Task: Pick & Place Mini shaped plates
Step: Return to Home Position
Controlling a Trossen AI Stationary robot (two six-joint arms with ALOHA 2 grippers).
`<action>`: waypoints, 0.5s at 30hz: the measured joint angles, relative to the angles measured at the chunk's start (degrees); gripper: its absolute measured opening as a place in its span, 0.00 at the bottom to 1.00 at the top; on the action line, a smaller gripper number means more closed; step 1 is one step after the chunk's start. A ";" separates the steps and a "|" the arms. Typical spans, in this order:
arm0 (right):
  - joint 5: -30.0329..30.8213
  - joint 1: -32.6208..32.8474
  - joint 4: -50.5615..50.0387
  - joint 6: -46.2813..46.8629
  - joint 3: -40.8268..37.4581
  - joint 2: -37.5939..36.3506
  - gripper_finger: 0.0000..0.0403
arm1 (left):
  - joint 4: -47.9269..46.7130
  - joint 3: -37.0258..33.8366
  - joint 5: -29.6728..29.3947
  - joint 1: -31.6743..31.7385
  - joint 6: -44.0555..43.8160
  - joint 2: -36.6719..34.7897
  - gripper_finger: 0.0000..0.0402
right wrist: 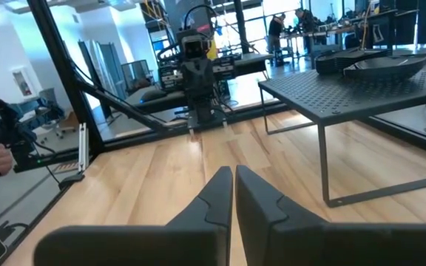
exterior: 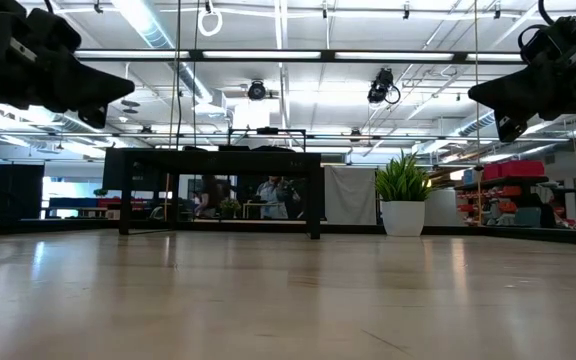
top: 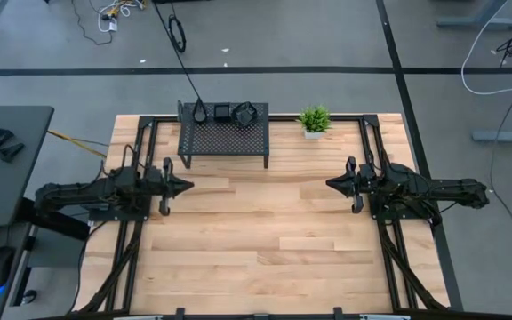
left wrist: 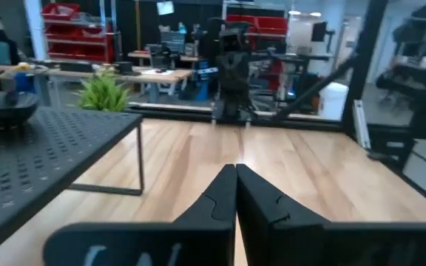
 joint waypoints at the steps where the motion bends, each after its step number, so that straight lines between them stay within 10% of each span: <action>1: 0.00 0.00 -0.01 0.00 0.00 0.01 0.06 | -0.10 0.00 0.65 0.00 0.39 0.22 0.02; 15: 0.02 0.00 -0.03 -0.01 0.00 0.00 0.06 | 0.22 -0.10 0.53 -3.23 -7.05 0.91 0.03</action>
